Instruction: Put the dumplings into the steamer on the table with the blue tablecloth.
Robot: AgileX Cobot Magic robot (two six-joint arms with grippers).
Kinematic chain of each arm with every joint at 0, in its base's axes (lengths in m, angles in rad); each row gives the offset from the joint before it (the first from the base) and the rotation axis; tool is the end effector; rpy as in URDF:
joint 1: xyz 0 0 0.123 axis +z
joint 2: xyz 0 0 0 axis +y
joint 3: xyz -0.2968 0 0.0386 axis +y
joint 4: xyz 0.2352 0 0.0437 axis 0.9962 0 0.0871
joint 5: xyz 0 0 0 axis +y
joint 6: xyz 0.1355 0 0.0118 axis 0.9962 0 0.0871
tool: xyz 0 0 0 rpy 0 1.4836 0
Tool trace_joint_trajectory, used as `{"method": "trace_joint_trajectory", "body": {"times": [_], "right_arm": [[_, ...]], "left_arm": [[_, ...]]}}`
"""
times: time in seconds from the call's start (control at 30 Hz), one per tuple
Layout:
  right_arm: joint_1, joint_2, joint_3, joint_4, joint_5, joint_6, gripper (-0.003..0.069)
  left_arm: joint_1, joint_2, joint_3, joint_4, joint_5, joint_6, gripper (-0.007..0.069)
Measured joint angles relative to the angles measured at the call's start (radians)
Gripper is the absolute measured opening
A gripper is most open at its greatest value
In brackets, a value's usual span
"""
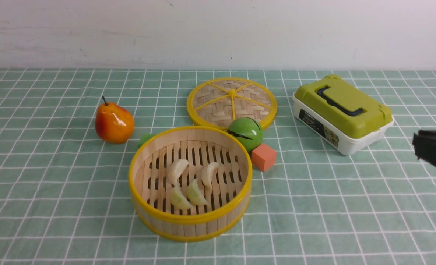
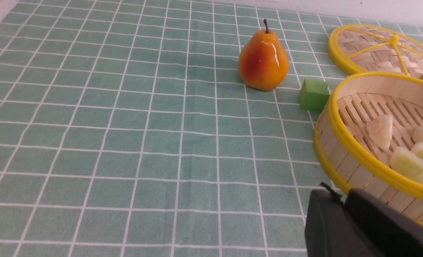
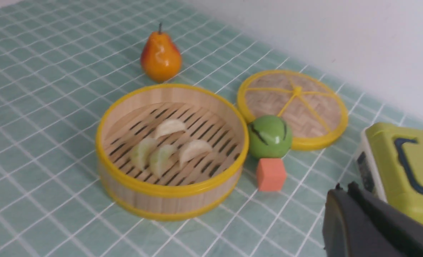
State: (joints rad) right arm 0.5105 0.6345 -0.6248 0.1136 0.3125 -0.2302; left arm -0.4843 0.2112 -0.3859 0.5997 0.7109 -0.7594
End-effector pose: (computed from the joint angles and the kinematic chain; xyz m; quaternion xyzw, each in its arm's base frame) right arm 0.1300 0.0783 0.3400 -0.2543 0.7422 0.1331 0.6057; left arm 0.0768 0.0162 0.2628 -0.0247 0.8133 -0.0666 0.5775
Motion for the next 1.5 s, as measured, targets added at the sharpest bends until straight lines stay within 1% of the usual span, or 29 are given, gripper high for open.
{"method": "trace_joint_trajectory", "body": {"times": [0.07,0.1,0.13,0.17,0.2,0.23,0.27,0.3,0.33,0.4,0.57,0.67,0.7,0.77,0.8,0.83,0.87,0.97,1.0,1.03,1.1,1.23,1.33,1.5], "right_arm": [[0.0,-0.053,0.136,-0.028,-0.171,0.001,-0.0015],[0.0,-0.062,0.184,-0.034,-0.206,0.003,-0.0015],[0.0,-0.091,0.3,-0.046,-0.34,0.01,-0.0013],[0.0,-0.1,0.364,-0.048,-0.421,0.02,-0.0013],[0.0,-0.102,0.4,-0.051,-0.466,0.026,-0.0013],[0.0,-0.108,0.475,-0.051,-0.568,0.034,-0.0011],[0.0,-0.107,0.485,-0.051,-0.582,0.034,-0.0011],[0.0,-0.109,0.552,-0.05,-0.675,0.039,-0.0011],[0.0,-0.109,0.594,-0.05,-0.732,0.04,-0.001],[0.0,-0.111,0.64,-0.047,-0.773,0.041,-0.0008],[0.0,-0.116,0.651,-0.046,-0.733,0.038,-0.0003],[-0.007,-0.156,0.651,-0.024,-0.647,0.034,-0.0002],[-0.009,-0.156,0.651,-0.022,-0.647,0.034,-0.0002],[-0.039,-0.212,0.651,0.003,-0.576,0.034,-0.0002],[-0.073,-0.259,0.651,0.004,-0.526,0.034,-0.0002],[-0.093,-0.279,0.651,-0.002,-0.507,0.034,-0.0002],[-0.093,-0.286,0.651,-0.002,-0.5,0.034,-0.0002],[-0.192,-0.426,0.651,-0.043,-0.36,0.04,-0.0002],[-0.197,-0.435,0.651,-0.043,-0.36,0.042,-0.0002],[-0.237,-0.493,0.651,-0.047,-0.284,0.06,-0.0002],[-0.301,-0.581,0.651,-0.051,-0.188,0.101,-0.0002],[-0.392,-0.643,0.652,-0.051,-0.035,0.162,-0.0002],[-0.422,-0.645,0.65,-0.051,0.033,0.179,-0.0001],[-0.425,-0.645,0.645,-0.051,0.056,0.184,0.0]], "left_arm": [[0.0,0.0,0.0,0.0,0.0,0.0,0.0067],[0.0,0.0,0.0,0.0,0.0,0.0,0.0067],[0.0,0.0,0.0,0.0,0.0,0.0,0.0067],[0.0,0.0,0.0,0.0,0.0,0.0,0.0067],[0.0,0.0,0.0,0.0,0.0,0.0,0.0067],[0.0,0.0,0.0,0.0,-0.001,0.0,0.0068],[0.0,0.0,0.0,0.0,-0.001,0.0,0.0068],[0.0,0.0,0.0,0.0,-0.001,0.0,0.007],[0.0,0.0,0.0,0.0,-0.001,0.0,0.0071],[0.0,0.0,0.0,0.0,-0.001,0.0,0.0072],[0.0,0.0,0.0,0.001,-0.001,0.0,0.0078],[0.0,0.0,0.0,0.001,-0.002,0.0,0.0083],[0.0,0.0,0.0,0.001,-0.002,0.0,0.0083],[0.0,0.0,0.0,0.001,-0.002,0.0,0.0085],[0.0,0.0,0.0,0.001,-0.002,0.0,0.0088],[0.0,0.0,0.0,0.001,-0.001,0.0,0.0088],[0.0,0.0,0.0,0.001,-0.001,0.0,0.0088],[0.0,0.0,0.0,0.001,0.0,0.0,0.0092],[0.0,0.0,0.0,0.001,0.0,0.0,0.0091],[0.0,0.0,0.0,0.001,0.0,0.0,0.0091],[0.0,0.0,0.0,0.001,0.0,0.0,0.0094],[0.0,0.0,0.0,0.001,0.0,0.0,0.0101],[0.0,0.0,0.0,0.001,0.0,0.0,0.0101],[0.0,0.0,0.0,0.001,0.0,0.0,0.0104]]}}
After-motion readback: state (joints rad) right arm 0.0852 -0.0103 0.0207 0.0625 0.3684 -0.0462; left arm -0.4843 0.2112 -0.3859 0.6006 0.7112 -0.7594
